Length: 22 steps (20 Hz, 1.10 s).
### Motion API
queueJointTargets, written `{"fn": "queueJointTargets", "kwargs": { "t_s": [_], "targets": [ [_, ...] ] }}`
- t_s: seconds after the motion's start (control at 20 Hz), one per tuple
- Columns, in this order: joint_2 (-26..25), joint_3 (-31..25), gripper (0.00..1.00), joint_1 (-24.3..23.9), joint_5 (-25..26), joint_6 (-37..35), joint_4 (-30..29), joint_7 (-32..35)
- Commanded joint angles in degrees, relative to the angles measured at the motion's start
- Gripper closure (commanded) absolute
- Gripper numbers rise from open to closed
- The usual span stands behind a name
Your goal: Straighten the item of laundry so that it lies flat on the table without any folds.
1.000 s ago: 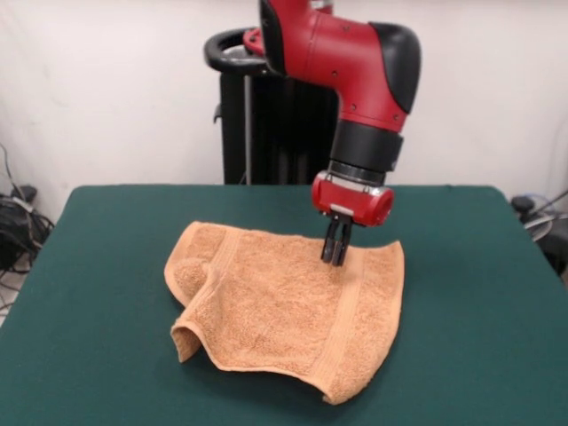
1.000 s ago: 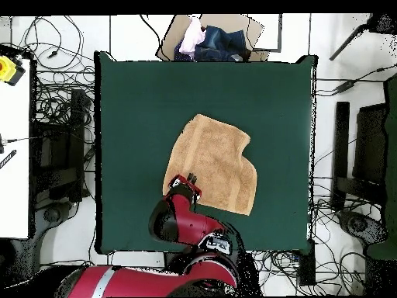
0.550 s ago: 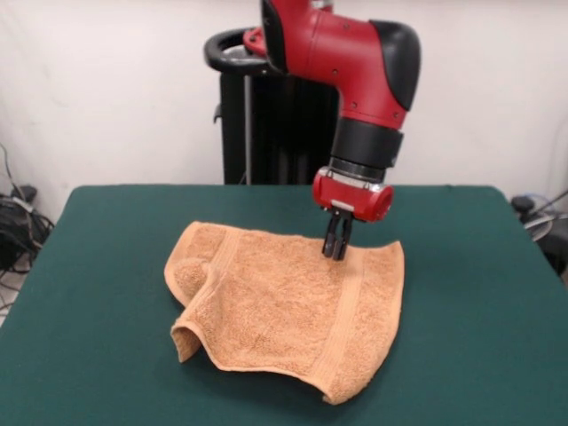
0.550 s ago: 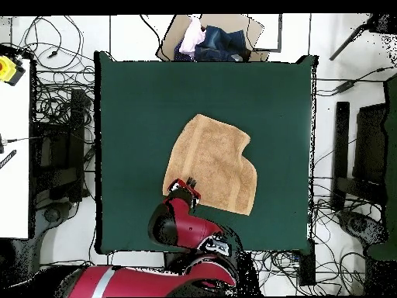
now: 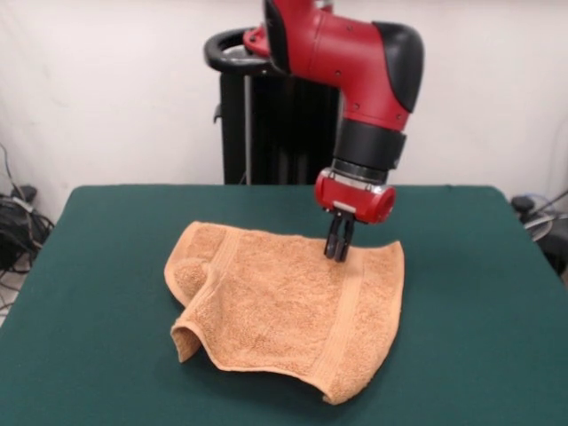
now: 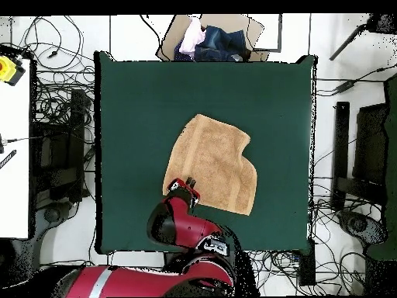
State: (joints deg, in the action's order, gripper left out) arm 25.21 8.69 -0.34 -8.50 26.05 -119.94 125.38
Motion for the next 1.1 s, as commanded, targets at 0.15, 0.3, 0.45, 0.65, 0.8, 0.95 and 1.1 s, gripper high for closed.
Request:
{"fn": "queueJointTargets", "kwargs": {
  "t_s": [0.15, 0.3, 0.45, 0.65, 0.8, 0.95, 1.1],
  "targets": [
    [-6.6, -6.3, 1.0, 2.2, -6.6, 1.2, 3.8, 14.0],
    [-8.5, -6.3, 1.0, 2.8, -7.6, 2.4, 5.2, 14.0],
    [-10.1, -6.2, 1.0, 3.8, -9.1, 3.3, 6.3, 14.1],
    [-11.5, -6.3, 1.0, 4.5, -10.3, 4.3, 7.3, 14.0],
    [-12.3, -6.6, 1.0, 5.0, -11.1, 4.8, 7.8, 13.8],
    [-12.9, -7.0, 1.0, 5.7, -12.1, 5.0, 8.3, 13.8],
    [-13.1, -8.1, 1.0, 5.5, -11.4, 4.7, 8.5, 13.9]
  ]
}}
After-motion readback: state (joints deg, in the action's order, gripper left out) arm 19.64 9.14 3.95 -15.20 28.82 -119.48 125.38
